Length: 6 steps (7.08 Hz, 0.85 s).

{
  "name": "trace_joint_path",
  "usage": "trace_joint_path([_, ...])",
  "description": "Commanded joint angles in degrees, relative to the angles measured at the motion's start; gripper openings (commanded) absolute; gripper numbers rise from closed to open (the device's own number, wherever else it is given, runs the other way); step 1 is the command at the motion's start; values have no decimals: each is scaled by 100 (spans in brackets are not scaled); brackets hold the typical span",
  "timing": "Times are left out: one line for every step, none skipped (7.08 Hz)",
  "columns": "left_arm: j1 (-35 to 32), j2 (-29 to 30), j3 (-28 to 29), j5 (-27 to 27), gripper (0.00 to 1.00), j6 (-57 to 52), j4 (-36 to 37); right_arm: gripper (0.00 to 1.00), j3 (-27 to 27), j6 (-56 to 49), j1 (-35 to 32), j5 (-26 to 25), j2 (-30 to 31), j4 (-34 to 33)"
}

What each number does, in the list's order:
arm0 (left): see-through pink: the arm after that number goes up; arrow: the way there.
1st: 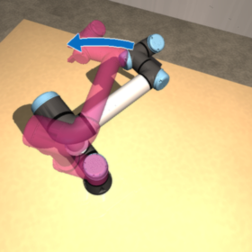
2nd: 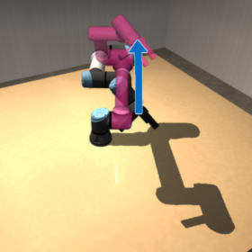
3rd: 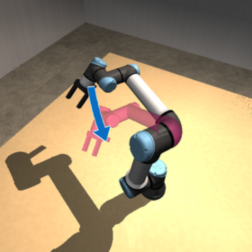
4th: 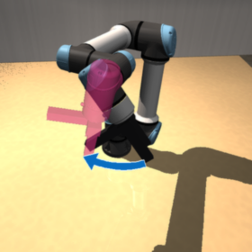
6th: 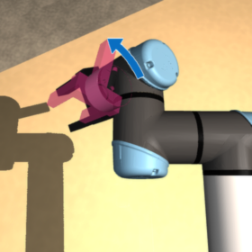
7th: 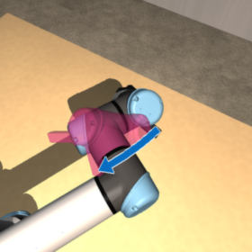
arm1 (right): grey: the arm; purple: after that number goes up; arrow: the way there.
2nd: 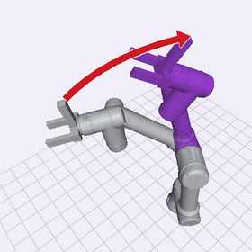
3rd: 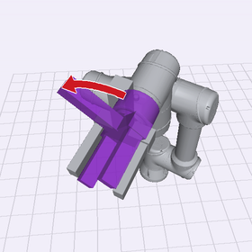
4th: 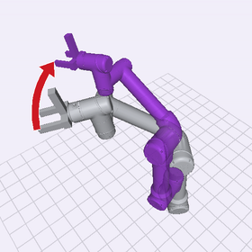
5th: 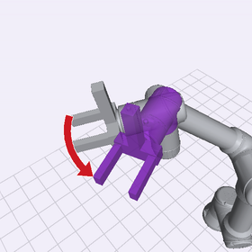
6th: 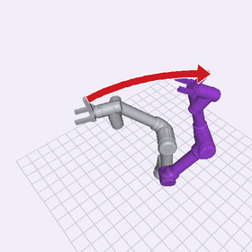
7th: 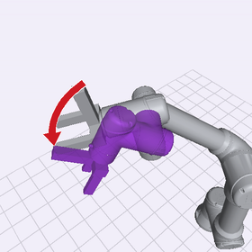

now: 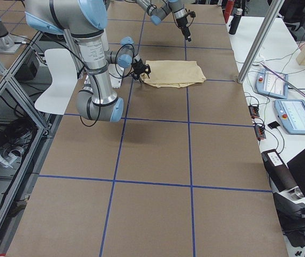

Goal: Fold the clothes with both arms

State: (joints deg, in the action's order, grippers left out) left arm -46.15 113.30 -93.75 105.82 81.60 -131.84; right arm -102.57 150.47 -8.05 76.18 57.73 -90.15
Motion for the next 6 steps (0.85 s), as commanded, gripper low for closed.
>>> trace_joint_path([1, 8, -3, 0, 100, 5, 9, 39, 9, 9, -4, 11, -16, -21])
trace_joint_path([1, 8, -3, 0, 100, 5, 9, 0, 9, -9, -4, 11, -34, -12])
trace_joint_path([1, -1, -3, 0, 100, 5, 0, 0, 9, 0, -4, 11, -43, 14])
trace_joint_path([1, -1, -3, 0, 100, 5, 9, 0, 1, 0, -4, 11, -43, 15])
trace_joint_path([1, 8, -3, 0, 100, 5, 9, 0, 0, 0, -12, 11, -95, 32])
trace_joint_path([1, 8, -3, 0, 100, 5, 0, 0, -26, 0, -30, 11, -96, 32])
